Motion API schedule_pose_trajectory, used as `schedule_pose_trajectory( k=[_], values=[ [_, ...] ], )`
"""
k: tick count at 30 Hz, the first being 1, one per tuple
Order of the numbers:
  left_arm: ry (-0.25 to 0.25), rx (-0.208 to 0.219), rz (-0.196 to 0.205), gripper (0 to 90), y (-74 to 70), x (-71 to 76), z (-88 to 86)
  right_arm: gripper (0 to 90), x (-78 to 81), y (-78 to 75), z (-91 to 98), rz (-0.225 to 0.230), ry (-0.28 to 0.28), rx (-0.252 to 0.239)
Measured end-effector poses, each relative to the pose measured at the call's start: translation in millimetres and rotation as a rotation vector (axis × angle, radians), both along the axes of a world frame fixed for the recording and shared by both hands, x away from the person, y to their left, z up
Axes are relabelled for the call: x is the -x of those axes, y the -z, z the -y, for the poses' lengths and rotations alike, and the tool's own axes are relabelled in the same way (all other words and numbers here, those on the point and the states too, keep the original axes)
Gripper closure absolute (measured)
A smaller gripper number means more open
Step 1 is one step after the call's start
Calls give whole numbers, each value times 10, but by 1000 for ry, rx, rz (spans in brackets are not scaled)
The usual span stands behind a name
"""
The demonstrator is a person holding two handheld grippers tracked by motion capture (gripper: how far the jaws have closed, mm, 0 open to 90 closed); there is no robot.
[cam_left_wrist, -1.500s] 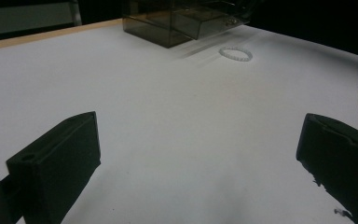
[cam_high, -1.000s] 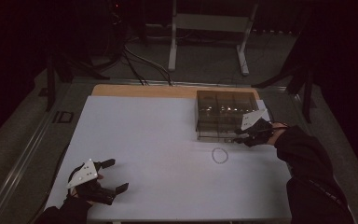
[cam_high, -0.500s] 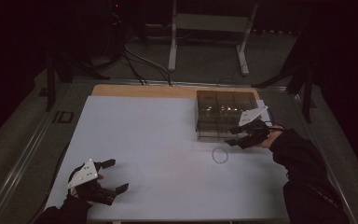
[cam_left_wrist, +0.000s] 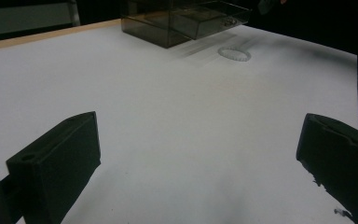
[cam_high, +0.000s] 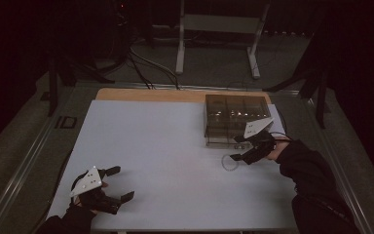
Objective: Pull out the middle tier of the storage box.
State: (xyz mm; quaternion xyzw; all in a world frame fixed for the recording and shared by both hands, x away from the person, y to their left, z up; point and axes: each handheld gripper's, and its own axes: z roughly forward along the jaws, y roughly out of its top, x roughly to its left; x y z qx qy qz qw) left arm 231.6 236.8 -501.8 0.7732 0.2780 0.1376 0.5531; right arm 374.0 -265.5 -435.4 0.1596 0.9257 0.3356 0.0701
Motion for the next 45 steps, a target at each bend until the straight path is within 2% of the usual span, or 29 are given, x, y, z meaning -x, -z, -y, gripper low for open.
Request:
schedule_pose_trajectory(
  k=[5,7,8,15,22,26,39,41,45],
  values=[
    [-4,5,-3,11,3,-3,-4,227,48,62,-41,-27,4,-24],
    [-4,7,-5,11,5,-6,-9,196,70,95,-72,-26,38,-22],
    [-3,6,-7,11,7,-9,-11,171,83,110,-90,-43,39,-27],
    [-5,13,-2,11,11,1,-28,169,187,188,-205,-51,16,-33],
    [-1,11,-2,11,16,-8,-25,172,269,235,-269,-53,38,-65],
    [1,16,-6,11,17,-12,-20,182,330,284,-295,-42,60,-67],
    [-4,25,-5,11,14,-6,-34,183,486,433,-326,-63,131,-101],
    [-3,21,-6,11,15,-6,-35,180,527,460,-336,-49,133,-96],
    [-3,24,-2,11,12,-3,-41,181,589,510,-343,-50,148,-110]
  ],
)
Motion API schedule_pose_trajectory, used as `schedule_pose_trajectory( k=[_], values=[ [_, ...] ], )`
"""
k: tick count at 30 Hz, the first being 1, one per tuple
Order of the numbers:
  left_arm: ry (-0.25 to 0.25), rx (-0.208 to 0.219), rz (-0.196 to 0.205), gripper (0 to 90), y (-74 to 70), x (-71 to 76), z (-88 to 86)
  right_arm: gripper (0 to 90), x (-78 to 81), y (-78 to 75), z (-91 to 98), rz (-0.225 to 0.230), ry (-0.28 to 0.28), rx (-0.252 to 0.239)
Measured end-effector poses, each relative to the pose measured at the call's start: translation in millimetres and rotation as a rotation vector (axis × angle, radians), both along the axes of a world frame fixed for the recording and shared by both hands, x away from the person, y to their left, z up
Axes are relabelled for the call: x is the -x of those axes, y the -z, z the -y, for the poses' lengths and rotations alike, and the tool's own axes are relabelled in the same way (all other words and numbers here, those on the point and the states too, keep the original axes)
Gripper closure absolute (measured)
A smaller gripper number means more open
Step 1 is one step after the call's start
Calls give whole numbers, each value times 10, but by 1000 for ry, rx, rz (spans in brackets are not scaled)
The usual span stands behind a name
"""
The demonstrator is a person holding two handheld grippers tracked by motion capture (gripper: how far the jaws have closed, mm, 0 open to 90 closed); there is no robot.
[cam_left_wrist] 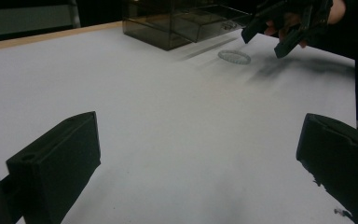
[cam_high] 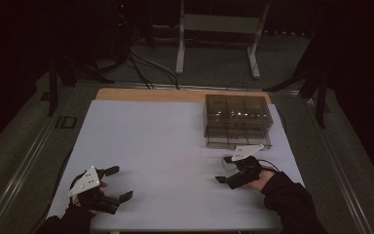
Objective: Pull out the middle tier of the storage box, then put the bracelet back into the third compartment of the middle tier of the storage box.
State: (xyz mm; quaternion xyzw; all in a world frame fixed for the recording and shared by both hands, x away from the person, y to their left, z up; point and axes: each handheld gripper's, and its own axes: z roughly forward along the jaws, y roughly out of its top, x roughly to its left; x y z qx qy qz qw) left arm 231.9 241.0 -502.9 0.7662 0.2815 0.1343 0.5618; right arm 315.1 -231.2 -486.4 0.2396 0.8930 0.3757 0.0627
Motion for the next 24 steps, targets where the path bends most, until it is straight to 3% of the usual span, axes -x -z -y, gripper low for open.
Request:
schedule_pose_trajectory(
  k=[3,6,8,11,15,24],
  values=[
    [1,-3,-5,11,4,-6,3,198,-3,23,25,-22,6,-3],
    [2,-4,-4,11,3,-8,7,239,-8,60,44,-14,6,52],
    [0,-5,-6,11,6,-9,5,257,-14,90,63,-20,8,36],
    [0,-4,-6,11,4,-6,5,333,-39,137,82,0,52,63],
    [0,-5,-7,11,5,-5,8,402,-71,173,108,-7,75,40],
    [4,-3,-3,11,-1,4,9,548,-86,196,96,11,104,82]
  ],
)
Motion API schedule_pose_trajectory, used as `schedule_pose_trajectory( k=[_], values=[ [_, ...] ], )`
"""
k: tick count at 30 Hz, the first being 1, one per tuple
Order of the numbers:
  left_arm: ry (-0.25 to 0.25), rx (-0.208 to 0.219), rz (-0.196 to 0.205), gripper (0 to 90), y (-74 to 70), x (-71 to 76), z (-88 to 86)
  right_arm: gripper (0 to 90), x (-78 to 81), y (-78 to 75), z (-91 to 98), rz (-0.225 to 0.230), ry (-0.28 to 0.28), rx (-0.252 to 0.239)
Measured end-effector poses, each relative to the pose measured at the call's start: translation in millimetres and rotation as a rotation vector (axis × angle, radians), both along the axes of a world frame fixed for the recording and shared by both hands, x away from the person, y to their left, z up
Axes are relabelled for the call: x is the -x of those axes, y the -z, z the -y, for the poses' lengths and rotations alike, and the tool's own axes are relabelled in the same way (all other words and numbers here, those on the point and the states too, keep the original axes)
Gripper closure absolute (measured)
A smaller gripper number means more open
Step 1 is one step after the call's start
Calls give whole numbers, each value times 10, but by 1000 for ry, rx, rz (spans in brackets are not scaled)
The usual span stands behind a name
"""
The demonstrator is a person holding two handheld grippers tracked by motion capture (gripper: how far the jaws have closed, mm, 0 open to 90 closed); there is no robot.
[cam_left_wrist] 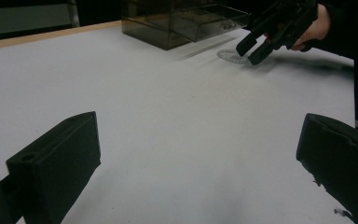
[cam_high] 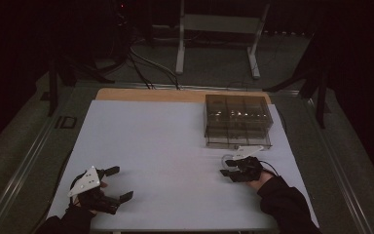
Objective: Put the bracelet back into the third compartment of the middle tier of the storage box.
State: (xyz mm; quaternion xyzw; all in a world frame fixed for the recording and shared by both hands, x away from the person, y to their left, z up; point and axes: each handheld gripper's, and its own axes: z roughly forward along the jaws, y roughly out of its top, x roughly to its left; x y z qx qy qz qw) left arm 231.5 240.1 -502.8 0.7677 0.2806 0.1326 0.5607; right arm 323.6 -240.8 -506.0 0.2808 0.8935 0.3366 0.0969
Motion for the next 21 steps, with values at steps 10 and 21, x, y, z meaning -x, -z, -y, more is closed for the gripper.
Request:
schedule_pose_trajectory(
  k=[10,21],
  values=[
    [-3,1,0,11,-2,6,-3,735,-41,39,-14,-12,17,41],
    [1,4,0,11,-7,3,7,850,-13,67,-38,8,26,43]
  ],
)
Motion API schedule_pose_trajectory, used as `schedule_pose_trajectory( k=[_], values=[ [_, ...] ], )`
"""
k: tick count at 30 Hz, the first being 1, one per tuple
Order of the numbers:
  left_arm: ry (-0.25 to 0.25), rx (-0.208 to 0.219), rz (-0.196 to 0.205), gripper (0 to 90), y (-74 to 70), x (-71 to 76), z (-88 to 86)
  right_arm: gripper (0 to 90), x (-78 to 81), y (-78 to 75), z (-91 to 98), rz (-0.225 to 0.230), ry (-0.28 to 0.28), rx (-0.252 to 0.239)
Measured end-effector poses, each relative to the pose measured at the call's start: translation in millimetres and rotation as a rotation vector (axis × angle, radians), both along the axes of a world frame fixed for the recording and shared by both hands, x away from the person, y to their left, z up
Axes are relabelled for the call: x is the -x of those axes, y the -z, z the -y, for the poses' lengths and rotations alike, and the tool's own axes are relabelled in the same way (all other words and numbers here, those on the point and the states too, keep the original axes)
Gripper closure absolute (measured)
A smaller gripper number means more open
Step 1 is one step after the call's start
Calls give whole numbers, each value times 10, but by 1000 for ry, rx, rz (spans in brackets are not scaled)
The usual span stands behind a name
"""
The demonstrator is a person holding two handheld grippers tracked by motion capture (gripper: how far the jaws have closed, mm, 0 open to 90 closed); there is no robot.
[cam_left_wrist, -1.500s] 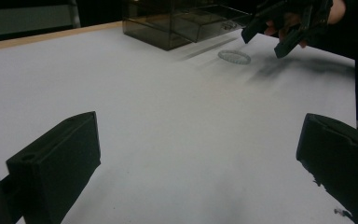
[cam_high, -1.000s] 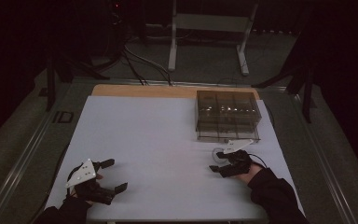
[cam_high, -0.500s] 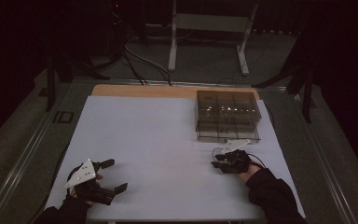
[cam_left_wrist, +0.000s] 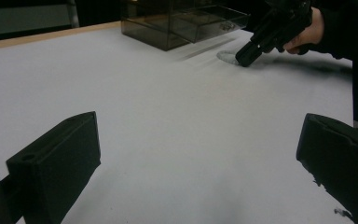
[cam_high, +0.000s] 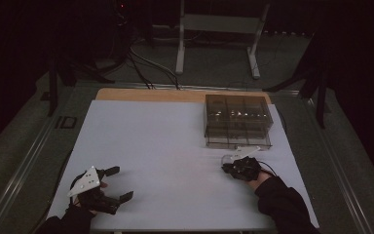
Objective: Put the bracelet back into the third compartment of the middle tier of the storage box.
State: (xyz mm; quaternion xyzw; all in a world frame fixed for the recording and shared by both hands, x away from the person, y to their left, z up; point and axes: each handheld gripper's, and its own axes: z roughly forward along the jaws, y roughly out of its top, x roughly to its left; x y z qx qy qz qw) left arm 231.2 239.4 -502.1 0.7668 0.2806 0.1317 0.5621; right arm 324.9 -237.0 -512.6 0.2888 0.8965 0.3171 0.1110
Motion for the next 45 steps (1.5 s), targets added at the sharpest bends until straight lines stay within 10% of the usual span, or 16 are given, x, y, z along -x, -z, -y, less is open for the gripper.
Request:
schedule_pose_trajectory(
  k=[45],
  values=[
    [0,-5,0,11,2,2,13,859,97,-437,121,66,53,-97]
  ],
)
